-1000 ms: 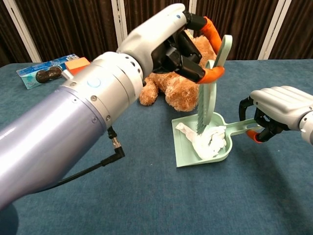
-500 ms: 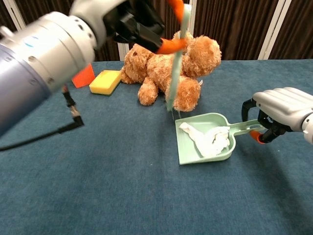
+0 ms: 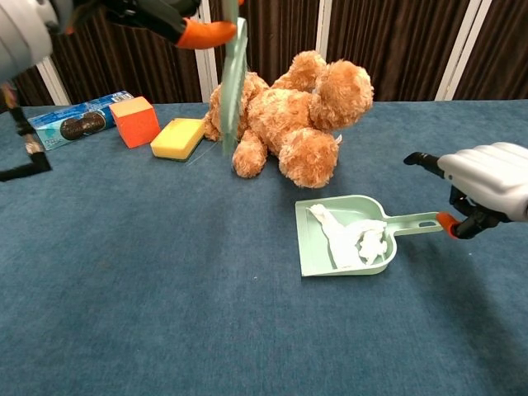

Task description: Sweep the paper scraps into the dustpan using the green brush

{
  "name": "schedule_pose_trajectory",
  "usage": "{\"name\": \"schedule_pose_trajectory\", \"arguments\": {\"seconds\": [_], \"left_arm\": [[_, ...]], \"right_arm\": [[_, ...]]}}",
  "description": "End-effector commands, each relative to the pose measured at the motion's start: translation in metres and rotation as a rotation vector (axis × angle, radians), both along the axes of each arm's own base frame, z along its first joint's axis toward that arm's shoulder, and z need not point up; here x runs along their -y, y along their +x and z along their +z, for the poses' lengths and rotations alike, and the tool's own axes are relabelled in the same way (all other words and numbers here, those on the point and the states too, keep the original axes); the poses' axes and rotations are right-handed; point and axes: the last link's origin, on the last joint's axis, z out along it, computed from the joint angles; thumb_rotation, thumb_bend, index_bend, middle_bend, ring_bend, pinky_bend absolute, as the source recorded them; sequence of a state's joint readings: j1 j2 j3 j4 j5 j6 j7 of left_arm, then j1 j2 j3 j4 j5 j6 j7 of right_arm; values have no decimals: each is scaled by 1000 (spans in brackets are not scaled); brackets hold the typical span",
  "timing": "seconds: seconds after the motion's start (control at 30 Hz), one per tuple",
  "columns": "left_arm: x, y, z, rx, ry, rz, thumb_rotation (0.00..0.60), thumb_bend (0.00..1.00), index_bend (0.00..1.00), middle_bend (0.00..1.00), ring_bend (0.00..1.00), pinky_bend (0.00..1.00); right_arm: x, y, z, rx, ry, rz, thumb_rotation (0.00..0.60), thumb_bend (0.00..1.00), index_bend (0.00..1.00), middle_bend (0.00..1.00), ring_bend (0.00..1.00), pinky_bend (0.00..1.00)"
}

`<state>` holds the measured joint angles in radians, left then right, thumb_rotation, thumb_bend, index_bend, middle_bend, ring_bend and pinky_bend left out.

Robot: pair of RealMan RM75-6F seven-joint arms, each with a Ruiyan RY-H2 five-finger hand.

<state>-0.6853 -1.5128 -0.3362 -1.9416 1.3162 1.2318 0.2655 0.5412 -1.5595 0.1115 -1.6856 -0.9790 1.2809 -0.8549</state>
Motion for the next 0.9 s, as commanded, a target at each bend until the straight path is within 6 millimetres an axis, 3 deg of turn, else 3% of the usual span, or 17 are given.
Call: {"name": "schedule_pose_trajectory", "arguments": {"seconds": [0.03, 0.17, 0.37, 0.67, 0.9], "left_arm": [[0, -14, 12, -150, 82, -53, 600, 571, 839, 1000, 1000, 1000], [-3, -36, 21, -387, 156, -108, 600, 571, 842, 1000, 1000, 1000], [1, -65, 24, -720, 79, -79, 600, 572, 841, 1000, 1000, 1000], [1, -105, -16, -1091, 90, -174, 600, 572, 841, 1000, 1000, 1000], [-20, -121, -25, -1322, 238, -241, 600, 562, 839, 1000, 1000, 1000]], "right_arm": [[0, -1, 8, -1, -20, 6, 600, 509, 0, 899, 897, 922], [-1, -1, 18, 14, -35, 4, 600, 508, 0, 899, 897, 922], [-4, 2, 24, 30, -37, 3, 600, 508, 0, 900, 897, 922], [-7, 1, 29, 33, -37, 6, 600, 509, 0, 900, 897, 922], [-4, -3, 36, 49, -49, -4, 600, 509, 0, 899, 897, 922]]}}
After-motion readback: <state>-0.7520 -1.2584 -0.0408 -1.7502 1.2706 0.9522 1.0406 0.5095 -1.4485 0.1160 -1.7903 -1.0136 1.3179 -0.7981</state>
